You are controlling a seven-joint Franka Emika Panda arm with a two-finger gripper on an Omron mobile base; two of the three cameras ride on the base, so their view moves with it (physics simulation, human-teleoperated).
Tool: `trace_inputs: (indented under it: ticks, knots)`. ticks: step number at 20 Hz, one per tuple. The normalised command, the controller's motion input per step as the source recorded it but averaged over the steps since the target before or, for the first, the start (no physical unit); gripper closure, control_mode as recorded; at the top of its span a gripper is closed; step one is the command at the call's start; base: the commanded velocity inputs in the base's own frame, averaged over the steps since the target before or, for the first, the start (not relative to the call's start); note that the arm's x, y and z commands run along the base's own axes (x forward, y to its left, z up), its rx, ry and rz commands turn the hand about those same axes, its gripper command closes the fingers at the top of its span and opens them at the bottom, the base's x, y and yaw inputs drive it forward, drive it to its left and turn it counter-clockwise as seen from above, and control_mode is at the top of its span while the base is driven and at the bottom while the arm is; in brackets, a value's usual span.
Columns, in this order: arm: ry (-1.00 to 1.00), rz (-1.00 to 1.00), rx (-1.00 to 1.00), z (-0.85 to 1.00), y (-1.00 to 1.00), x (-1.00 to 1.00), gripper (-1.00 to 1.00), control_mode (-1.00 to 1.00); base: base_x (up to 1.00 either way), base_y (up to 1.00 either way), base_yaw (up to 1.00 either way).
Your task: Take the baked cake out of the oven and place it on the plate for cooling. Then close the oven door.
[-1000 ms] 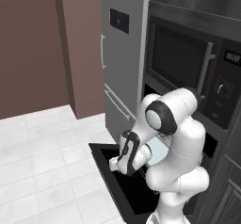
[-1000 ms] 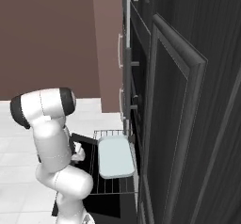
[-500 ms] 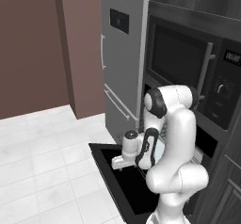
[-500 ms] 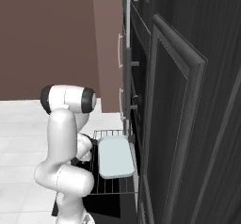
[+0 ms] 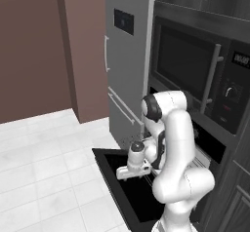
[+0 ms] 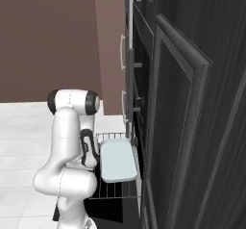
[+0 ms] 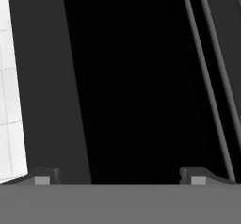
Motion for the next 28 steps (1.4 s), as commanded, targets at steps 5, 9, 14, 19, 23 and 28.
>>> trace_inputs:
  ticks: [5, 9, 14, 19, 23, 28]
  knots:
    - [0.0, -0.06, 0.0, -0.24, 0.09, 0.19, -1.0, -1.0, 0.0, 0.0, 0.0]
    - [0.0, -0.07, -0.01, -0.18, 0.0, 0.27, -1.0, -1.0, 0.0, 0.0, 0.0]
    - [0.0, -0.1, -0.07, -0.18, 0.0, 0.28, -1.0, -1.0, 0.0, 0.0, 0.0]
    - [0.0, -0.12, -0.1, -0.16, 0.0, 0.33, -1.0, -1.0, 0.0, 0.0, 0.0]
    - [0.0, -0.13, -0.1, -0.16, 0.0, 0.41, -1.0, -1.0, 0.0, 0.0, 0.0]
    - [0.0, -0.12, -0.09, -0.13, -0.07, 0.47, -1.0, -1.0, 0.0, 0.0, 0.0]
